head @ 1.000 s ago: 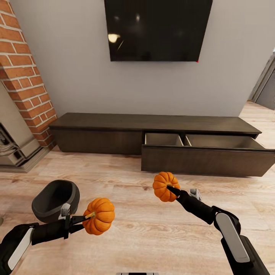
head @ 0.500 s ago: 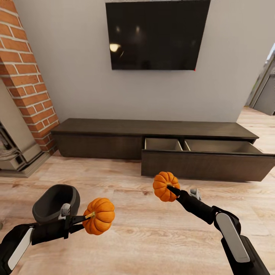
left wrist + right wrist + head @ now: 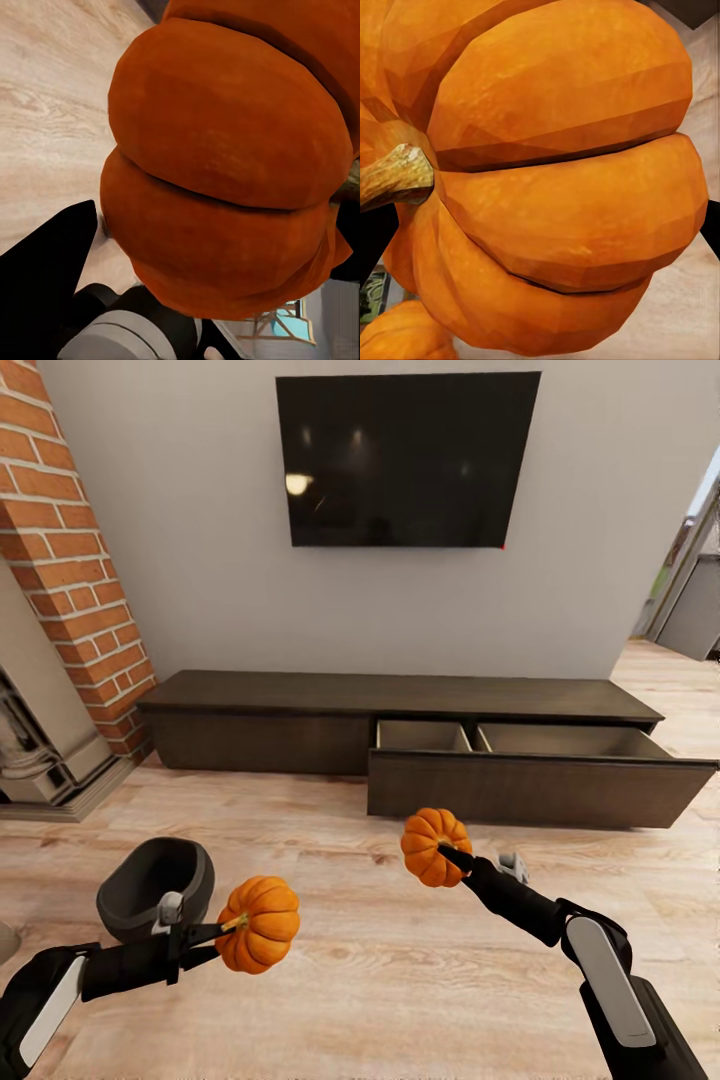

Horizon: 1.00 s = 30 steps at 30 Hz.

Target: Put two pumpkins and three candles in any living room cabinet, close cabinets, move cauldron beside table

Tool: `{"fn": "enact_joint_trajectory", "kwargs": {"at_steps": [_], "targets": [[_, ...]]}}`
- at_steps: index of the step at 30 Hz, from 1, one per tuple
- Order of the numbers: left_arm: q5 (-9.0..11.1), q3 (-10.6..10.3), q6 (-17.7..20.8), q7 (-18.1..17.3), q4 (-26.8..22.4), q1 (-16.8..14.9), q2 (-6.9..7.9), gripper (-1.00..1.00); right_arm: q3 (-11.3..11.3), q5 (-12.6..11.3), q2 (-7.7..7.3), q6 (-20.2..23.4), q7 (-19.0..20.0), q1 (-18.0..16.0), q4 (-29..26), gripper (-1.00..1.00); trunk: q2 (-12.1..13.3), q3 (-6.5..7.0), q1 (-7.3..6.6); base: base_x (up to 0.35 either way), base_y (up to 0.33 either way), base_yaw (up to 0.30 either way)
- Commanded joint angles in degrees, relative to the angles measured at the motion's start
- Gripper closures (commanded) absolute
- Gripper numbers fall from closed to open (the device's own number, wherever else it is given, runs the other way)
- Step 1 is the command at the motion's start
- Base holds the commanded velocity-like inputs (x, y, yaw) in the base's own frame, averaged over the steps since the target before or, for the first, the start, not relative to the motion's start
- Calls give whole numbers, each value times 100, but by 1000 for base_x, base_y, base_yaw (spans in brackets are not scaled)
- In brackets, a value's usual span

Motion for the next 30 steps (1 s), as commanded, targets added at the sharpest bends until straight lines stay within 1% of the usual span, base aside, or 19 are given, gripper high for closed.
{"fn": "enact_joint_trajectory", "kwargs": {"at_steps": [1,3,7,14,18,21,24,30], "targets": [[-15,2,12,-47,-2,-1,1,100,-10,19,1,30,42,-4,2,100,-2,-13,-2,-14,0,-63],[-20,2,12,-139,-1,-1,9,100,-10,21,2,30,43,-4,5,100,-2,-30,-2,-6,0,-66],[-30,9,12,-182,14,-1,14,100,-10,26,2,23,46,-4,20,100,-2,-63,-2,-1,0,-68],[-33,10,12,-188,16,-1,22,100,-6,30,2,17,45,-4,24,100,279,2,-155,-13,0,-68],[-26,10,12,-188,16,-1,23,100,-5,34,2,13,43,-4,27,100,439,39,-243,-266,0,-68],[-24,7,12,-188,16,-1,23,100,-2,34,2,13,45,-4,29,100,439,14,-243,-274,0,-68],[-24,6,12,-188,16,-1,23,100,0,34,2,-3,48,-4,25,100,439,-12,-243,-92,0,-63],[-32,10,12,-188,24,-1,23,100,8,36,8,-16,50,-4,22,100,680,80,-375,-13,0,-13]]}}
